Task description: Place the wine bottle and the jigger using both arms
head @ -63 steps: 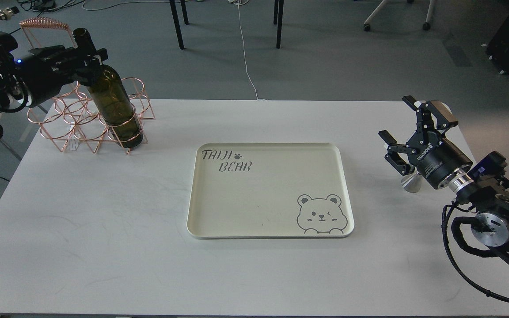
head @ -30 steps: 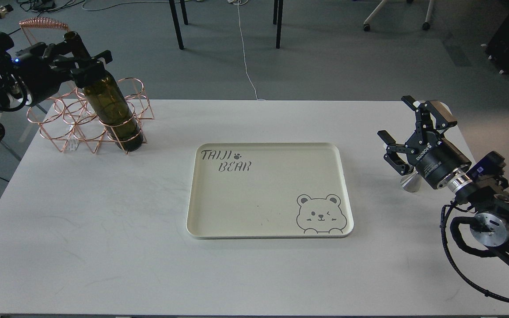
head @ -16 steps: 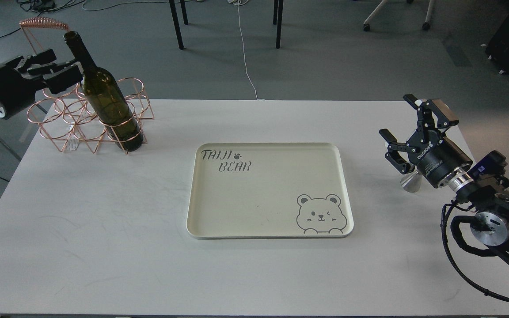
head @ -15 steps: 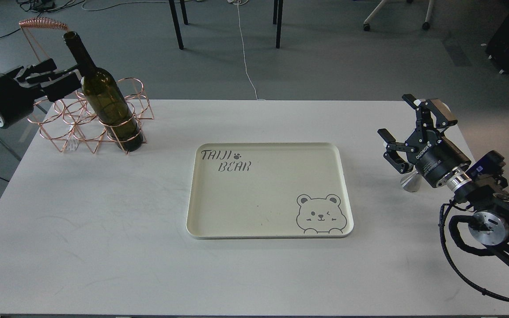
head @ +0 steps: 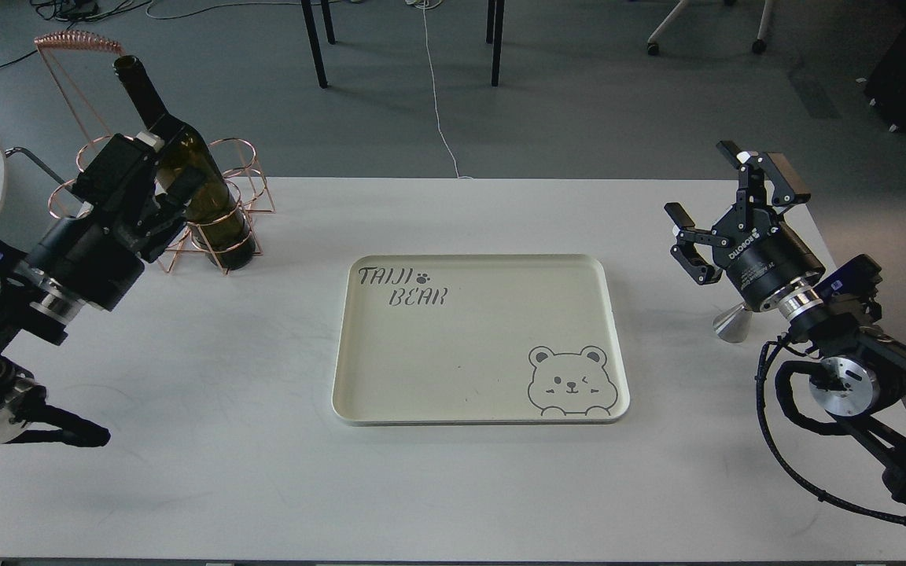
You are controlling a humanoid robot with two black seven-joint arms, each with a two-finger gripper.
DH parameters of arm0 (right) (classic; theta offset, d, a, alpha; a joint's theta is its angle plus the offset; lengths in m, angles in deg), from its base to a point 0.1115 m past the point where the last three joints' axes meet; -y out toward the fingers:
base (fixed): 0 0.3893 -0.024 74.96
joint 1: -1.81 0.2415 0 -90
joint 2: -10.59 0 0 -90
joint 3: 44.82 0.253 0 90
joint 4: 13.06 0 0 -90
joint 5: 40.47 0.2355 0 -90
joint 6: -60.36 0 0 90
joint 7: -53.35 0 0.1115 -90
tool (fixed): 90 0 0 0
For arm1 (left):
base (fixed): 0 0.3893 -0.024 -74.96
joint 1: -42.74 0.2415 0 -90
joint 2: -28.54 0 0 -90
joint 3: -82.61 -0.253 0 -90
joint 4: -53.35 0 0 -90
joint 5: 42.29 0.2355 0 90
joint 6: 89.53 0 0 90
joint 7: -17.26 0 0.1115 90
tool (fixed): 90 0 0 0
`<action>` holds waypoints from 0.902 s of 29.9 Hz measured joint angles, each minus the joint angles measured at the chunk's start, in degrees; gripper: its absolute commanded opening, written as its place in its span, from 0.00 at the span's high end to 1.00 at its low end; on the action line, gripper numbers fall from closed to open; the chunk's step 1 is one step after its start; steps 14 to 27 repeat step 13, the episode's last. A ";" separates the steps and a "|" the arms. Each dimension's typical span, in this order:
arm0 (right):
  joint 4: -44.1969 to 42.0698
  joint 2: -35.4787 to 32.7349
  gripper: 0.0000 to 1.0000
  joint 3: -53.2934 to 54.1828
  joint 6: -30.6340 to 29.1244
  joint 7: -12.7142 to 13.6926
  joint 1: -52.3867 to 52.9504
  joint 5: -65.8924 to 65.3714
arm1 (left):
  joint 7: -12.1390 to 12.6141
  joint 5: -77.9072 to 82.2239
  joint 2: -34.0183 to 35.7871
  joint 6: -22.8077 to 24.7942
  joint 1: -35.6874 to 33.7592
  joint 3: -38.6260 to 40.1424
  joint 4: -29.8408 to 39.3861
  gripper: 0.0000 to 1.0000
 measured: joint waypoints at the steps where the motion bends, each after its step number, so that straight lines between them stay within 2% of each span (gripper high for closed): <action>1: 0.05 0.27 0.01 0.22 0.00 0.00 -0.13 0.04 | 0.73 -0.22 -2.05 -0.11 0.00 0.10 -0.30 0.02; 6: 0.26 1.74 0.01 0.63 -0.10 0.00 -0.35 0.10 | 5.87 -0.46 -11.75 0.14 -0.60 1.63 -6.64 0.02; 8: 0.25 2.10 0.01 0.54 -0.11 0.00 -0.51 0.08 | 6.80 -0.46 -14.38 0.16 -1.18 1.92 -10.37 0.02; 13: 0.37 2.75 0.01 0.11 -0.43 0.00 -1.79 0.05 | 7.19 -0.64 -18.13 0.37 -3.86 2.00 -18.30 0.02; 27: 0.37 2.75 0.01 0.11 -0.43 0.00 -1.79 0.05 | 7.19 -0.64 -18.13 0.37 -3.86 2.00 -18.30 0.02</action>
